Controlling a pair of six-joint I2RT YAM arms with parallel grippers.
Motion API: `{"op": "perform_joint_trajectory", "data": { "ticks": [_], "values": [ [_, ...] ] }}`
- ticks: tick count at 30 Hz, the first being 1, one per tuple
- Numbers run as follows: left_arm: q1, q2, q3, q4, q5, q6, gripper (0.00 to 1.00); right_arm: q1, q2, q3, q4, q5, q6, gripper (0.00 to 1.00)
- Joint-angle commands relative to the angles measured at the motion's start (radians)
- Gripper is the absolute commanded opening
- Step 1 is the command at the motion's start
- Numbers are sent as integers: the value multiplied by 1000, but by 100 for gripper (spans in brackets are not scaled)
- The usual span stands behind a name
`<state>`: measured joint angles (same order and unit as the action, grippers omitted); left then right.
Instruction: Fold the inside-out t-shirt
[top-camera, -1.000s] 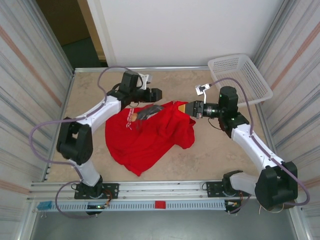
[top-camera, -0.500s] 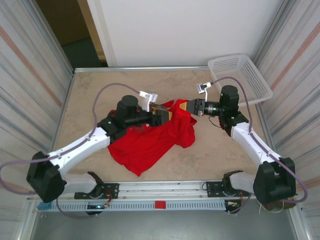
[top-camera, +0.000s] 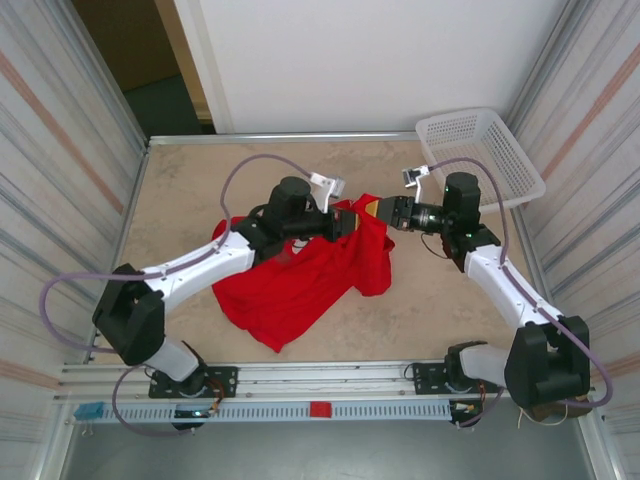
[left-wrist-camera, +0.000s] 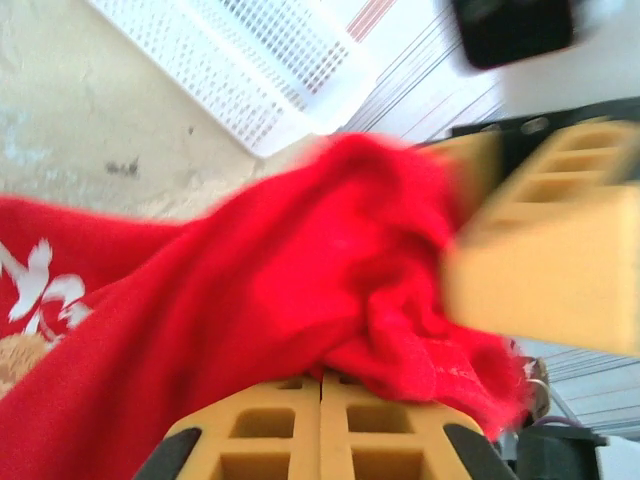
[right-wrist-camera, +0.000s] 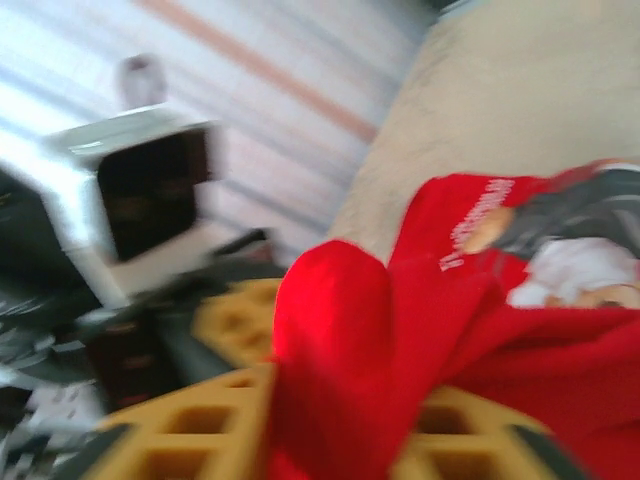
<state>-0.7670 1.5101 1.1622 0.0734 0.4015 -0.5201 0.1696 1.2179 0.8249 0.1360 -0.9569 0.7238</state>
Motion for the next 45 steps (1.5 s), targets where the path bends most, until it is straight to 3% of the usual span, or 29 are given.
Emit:
{"op": "perform_joint_trajectory", "data": {
  "ticks": [1,6,12,20,22,23,24,26,27,31,37,45],
  "values": [
    [16,-101,112,-73,24,49,0,-60,19,42,-133,141,-5,65],
    [18,-119,209,-177,33,60,0,-47,-156,36,-255,231,-21,74],
    [17,-105,250,-184,43,40,0,106,-365,-2,-367,375,-110,91],
    [-28,-37,335,-191,45,7,0,303,-174,20,-202,540,-127,91],
    [-48,-19,358,-175,52,-15,0,307,-121,18,-155,566,-121,84],
    [-57,-9,369,-162,65,-28,0,302,-104,13,-136,579,-120,75],
    [-66,1,379,-157,76,-38,0,291,-95,7,-116,580,-112,52],
    [-68,4,385,-162,90,-48,30,254,-97,-18,-77,536,-103,3],
    [-66,-10,372,-170,69,-39,43,232,-108,-34,-70,510,-107,0],
    [-20,-95,234,-173,-42,-11,62,137,-192,-134,-14,341,-133,0],
    [92,-109,-13,-59,-48,-25,68,79,-280,-192,-39,201,-153,0],
    [113,110,50,-32,63,58,69,81,-281,-193,-73,162,-167,0]
  ]
}}
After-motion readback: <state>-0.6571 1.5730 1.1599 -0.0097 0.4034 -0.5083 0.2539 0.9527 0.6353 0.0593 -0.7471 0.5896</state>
